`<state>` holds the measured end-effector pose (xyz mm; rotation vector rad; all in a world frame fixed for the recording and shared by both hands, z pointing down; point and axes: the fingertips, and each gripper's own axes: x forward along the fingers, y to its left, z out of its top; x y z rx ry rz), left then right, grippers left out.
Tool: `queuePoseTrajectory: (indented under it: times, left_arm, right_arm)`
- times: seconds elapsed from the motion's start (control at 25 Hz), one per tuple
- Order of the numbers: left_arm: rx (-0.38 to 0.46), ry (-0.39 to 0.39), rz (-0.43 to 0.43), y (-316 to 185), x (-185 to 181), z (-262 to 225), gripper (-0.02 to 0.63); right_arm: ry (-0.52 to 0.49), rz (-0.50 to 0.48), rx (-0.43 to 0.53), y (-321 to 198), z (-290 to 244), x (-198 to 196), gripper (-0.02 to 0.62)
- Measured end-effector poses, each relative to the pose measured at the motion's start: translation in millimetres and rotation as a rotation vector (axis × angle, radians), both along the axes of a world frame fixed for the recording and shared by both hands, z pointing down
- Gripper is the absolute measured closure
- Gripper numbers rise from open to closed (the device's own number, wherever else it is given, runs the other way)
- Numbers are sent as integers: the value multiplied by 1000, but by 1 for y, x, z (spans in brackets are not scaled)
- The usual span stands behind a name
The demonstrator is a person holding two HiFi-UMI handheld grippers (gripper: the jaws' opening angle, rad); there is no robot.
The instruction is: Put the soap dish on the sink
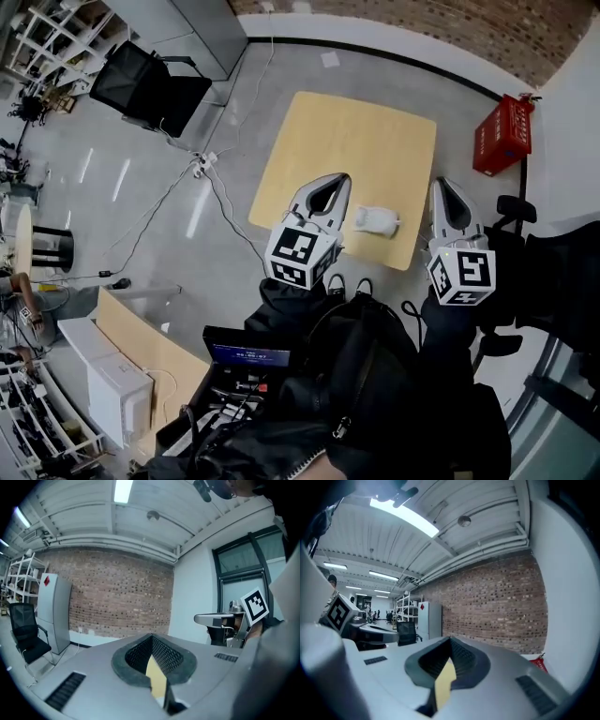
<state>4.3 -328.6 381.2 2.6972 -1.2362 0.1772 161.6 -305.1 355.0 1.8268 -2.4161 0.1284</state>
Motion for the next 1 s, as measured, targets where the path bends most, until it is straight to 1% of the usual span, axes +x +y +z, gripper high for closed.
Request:
queuePoseTrajectory:
  times: [0.12,0.2,0.4,0.56,0.72,1.0]
  left_arm:
    - [62,16,22,2,12,-32,603]
    - [98,29,31,2,18,-49,603]
    - [164,52,36,4,24,-80,603]
    - [209,62,31,4,22,-99,603]
    - [230,68,25,4,21,-106,603]
    - [231,73,27,3,23,-102,603]
  right_arm:
    - [-21,24,96,9,-36,8,588]
    - [-25,34,135,12,-53,11,588]
    - [-41,48,163,18,-74,16,588]
    - [-38,37,193,17,-90,14,588]
    - [-29,18,219,17,-100,9,588]
    - [-38,-12,221,15,-102,3,589]
